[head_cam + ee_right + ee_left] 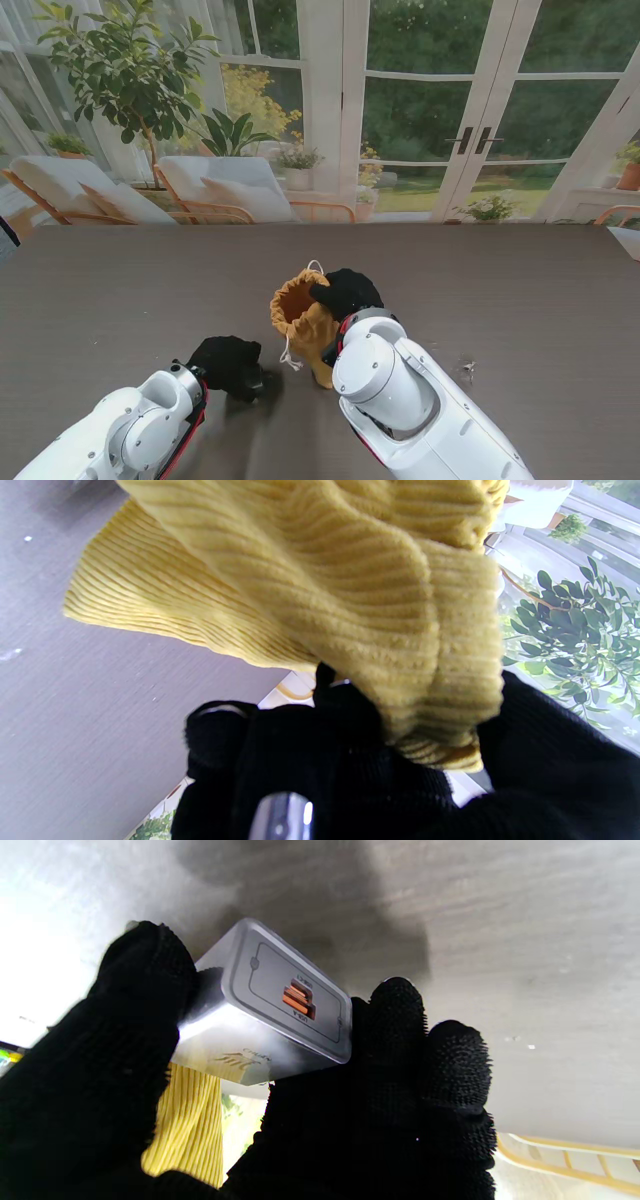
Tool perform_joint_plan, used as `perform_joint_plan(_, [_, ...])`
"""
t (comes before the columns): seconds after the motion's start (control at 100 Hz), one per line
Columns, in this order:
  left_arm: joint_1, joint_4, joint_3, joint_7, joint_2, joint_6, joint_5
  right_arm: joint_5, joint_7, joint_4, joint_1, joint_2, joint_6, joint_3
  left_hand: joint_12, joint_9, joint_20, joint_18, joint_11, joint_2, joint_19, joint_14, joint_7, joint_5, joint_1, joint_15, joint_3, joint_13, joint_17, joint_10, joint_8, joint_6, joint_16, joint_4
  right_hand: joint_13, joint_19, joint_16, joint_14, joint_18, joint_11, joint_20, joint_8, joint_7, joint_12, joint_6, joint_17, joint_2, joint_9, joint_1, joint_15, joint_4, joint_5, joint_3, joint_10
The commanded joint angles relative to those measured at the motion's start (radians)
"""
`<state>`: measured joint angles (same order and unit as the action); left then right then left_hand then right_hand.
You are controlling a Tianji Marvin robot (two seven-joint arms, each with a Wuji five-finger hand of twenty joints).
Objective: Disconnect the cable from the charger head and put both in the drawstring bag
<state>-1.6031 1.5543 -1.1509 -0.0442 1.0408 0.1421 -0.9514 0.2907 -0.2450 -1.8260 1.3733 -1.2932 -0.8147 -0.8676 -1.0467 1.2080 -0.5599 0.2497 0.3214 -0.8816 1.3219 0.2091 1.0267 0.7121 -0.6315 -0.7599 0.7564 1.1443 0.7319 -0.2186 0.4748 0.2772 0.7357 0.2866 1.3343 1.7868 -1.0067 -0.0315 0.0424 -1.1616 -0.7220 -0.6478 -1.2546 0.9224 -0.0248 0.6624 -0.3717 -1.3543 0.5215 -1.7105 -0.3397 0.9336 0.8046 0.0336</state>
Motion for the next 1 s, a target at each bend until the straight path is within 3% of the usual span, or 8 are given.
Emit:
perform_joint_plan(0.0, [-0.003, 0.031, -0.015, -0.008, 0.006, 0.005, 0.008, -0.002, 0.012, 0.000, 0.002, -0.006, 0.002, 0.001, -0.034, 0.089, -0.012, -0.017, 0.071, 0.056, 0.029, -0.014, 0.369, 0.103, -0.239, -0.034, 0.254, 0.047, 0.027, 0.111, 0.049, -0.140, 0.019, -0.082, -0.013, 0.121, 0.002, -0.176, 0.005, 0.007, -0.042, -0.012, -0.062, 0.006, -0.138, 0.518, -0.023, -0.092, 0.025, -0.058, 0.029, 0.041, 0.043, -0.090])
perform_joint_plan(0.53, [-0.038, 0.197, -0.150, 0.028, 0.034, 0.020, 0.124, -0.001, 0.025, 0.018, -0.005, -0.001, 0.020, 0.015, -0.050, 0.078, -0.027, 0.003, 0.079, 0.066, 0.046, 0.010, 0.373, 0.092, -0.256, -0.053, 0.246, 0.029, -0.005, 0.093, 0.050, -0.112, 0.039, -0.090, -0.013, 0.121, 0.003, -0.175, 0.005, 0.008, -0.042, -0.012, -0.061, 0.006, -0.140, 0.518, -0.023, -0.092, 0.026, -0.057, 0.033, 0.042, 0.042, -0.092])
perform_joint_plan(0.76, [-0.018, 0.235, -0.144, 0.046, 0.049, 0.013, 0.214, -0.004, 0.024, 0.022, -0.002, -0.002, 0.025, 0.019, -0.054, 0.076, -0.033, 0.029, 0.079, 0.068, 0.050, 0.021, 0.368, 0.089, -0.265, -0.062, 0.239, 0.021, -0.019, 0.080, 0.057, -0.098, 0.047, -0.091, -0.013, 0.121, 0.003, -0.175, 0.005, 0.008, -0.042, -0.012, -0.060, 0.007, -0.140, 0.518, -0.022, -0.092, 0.027, -0.057, 0.035, 0.042, 0.041, -0.092])
perform_joint_plan(0.99, [0.000, 0.251, -0.127, 0.046, 0.052, 0.016, 0.239, -0.006, 0.025, 0.023, -0.003, -0.002, 0.028, 0.021, -0.057, 0.072, -0.034, 0.033, 0.078, 0.075, 0.048, 0.022, 0.367, 0.085, -0.265, -0.065, 0.235, 0.015, -0.028, 0.077, 0.064, -0.098, 0.049, -0.092, -0.013, 0.121, 0.003, -0.174, 0.006, 0.008, -0.042, -0.012, -0.060, 0.007, -0.140, 0.517, -0.022, -0.092, 0.028, -0.057, 0.035, 0.041, 0.041, -0.092])
